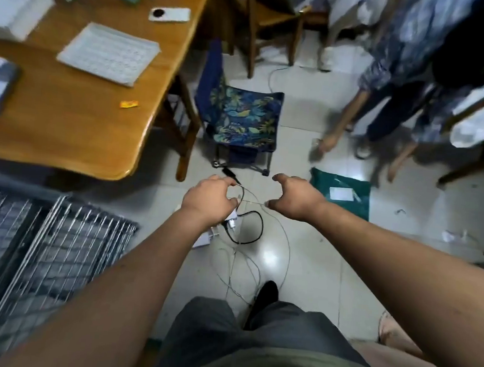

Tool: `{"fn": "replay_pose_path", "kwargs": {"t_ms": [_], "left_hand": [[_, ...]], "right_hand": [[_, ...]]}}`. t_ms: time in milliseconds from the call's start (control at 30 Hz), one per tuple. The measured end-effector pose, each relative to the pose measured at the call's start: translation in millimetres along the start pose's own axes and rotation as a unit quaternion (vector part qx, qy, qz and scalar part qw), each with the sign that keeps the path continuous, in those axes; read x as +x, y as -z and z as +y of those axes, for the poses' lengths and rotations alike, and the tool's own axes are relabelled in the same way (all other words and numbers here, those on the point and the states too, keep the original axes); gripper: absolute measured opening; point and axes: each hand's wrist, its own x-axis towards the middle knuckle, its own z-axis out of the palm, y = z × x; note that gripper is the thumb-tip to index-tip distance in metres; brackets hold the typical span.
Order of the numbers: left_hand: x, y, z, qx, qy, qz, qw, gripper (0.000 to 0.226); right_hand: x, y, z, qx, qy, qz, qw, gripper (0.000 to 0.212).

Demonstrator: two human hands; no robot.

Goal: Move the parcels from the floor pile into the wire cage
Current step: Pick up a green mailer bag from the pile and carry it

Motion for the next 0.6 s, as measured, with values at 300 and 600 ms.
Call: {"fn": "replay_pose_path", "kwargs": {"t_ms": [300, 600], "left_hand": [[87, -19, 123, 0.087, -0.165, -0.073, 0.98, 0.057], [150, -50, 201, 0.189, -0.304, -0.146, 0.922, 0.07]], "right_hand": [[-13, 16, 101, 0.131, -0.171, 0.062, 0.975, 0.082], [-45, 7, 174, 0.205, -0.323, 0.104, 0.918, 0.087]]}}
